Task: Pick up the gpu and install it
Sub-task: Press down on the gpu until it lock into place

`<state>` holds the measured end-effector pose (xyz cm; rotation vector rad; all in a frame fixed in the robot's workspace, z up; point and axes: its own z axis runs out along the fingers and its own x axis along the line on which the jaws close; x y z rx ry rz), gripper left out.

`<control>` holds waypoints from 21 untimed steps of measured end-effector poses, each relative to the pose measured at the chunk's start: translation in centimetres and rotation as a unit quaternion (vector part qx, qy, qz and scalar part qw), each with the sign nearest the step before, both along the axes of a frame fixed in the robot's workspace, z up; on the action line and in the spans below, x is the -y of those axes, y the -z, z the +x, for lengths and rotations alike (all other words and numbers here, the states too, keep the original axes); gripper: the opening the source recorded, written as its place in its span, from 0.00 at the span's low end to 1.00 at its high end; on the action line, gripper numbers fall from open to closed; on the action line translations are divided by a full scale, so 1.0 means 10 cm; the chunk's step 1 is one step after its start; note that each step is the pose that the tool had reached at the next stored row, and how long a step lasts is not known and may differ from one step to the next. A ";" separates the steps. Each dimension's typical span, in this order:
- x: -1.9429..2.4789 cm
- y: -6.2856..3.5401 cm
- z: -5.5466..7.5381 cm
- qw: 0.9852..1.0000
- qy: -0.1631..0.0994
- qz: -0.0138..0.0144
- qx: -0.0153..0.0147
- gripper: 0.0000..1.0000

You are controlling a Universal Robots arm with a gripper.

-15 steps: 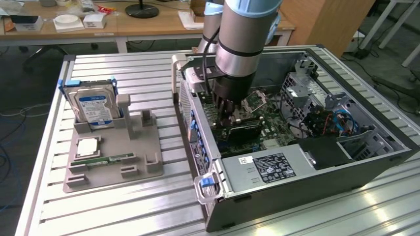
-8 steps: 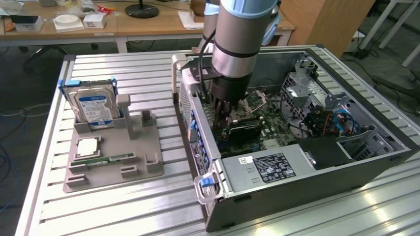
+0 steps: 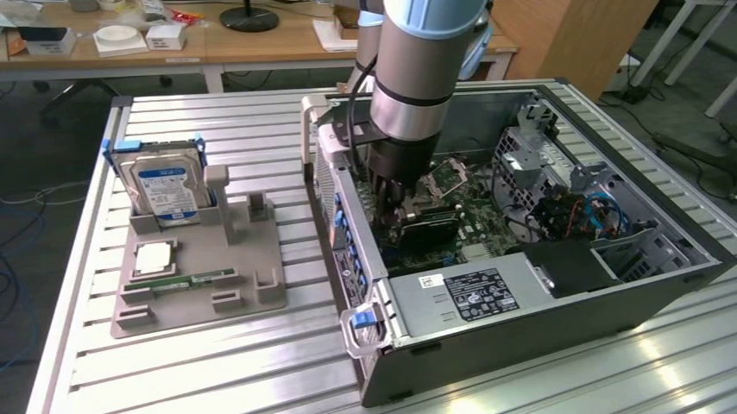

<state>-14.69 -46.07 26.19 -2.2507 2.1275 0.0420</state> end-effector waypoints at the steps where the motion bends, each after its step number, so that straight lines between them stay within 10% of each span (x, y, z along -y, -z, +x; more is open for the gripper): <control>1: 0.000 0.001 0.00 1.000 0.000 0.000 0.000 0.10; 9: 0.000 -0.164 0.00 1.000 0.000 0.000 0.000 0.10; 21: 0.000 -0.147 0.11 1.000 0.000 0.001 0.000 0.10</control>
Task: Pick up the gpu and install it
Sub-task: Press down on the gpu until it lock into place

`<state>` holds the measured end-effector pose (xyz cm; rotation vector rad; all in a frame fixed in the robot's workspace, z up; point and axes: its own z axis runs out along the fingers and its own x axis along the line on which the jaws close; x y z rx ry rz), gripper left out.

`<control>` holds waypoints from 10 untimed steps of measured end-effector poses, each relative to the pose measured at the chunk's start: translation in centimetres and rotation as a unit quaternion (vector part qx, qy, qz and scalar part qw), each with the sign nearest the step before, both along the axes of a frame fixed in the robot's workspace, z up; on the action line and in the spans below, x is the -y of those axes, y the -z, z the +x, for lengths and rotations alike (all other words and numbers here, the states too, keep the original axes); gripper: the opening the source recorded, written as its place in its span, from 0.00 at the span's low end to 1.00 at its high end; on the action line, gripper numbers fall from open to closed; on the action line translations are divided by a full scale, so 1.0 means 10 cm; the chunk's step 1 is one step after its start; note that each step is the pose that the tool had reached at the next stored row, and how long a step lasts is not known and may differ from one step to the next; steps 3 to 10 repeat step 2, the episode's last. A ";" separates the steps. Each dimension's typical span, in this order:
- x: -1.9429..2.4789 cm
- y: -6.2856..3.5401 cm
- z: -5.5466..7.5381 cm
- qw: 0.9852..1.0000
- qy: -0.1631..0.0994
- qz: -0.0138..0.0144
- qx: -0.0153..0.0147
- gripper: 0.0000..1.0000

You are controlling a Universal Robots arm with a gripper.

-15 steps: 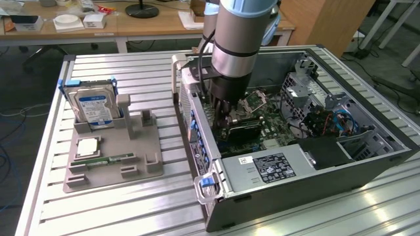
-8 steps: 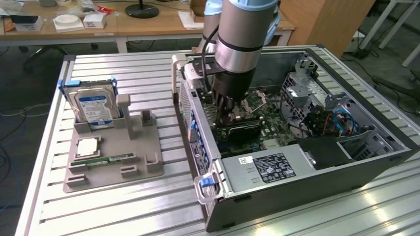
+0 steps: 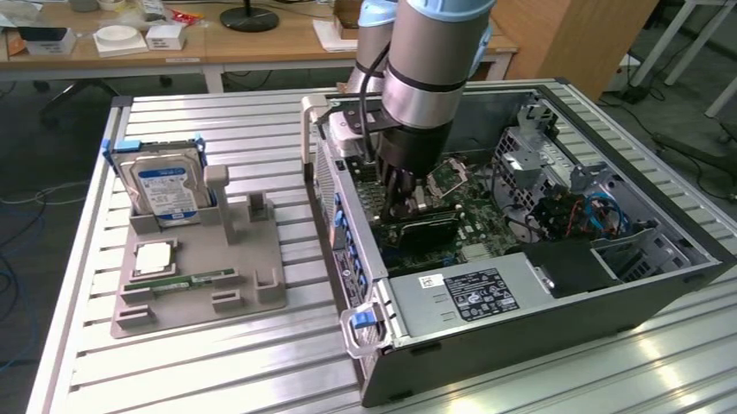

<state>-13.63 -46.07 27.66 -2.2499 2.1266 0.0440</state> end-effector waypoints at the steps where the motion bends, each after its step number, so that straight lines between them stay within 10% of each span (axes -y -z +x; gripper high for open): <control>1: 0.000 0.001 0.00 1.000 0.000 0.000 0.000 0.10; 10: 0.000 0.001 0.00 1.000 0.000 0.000 0.000 0.10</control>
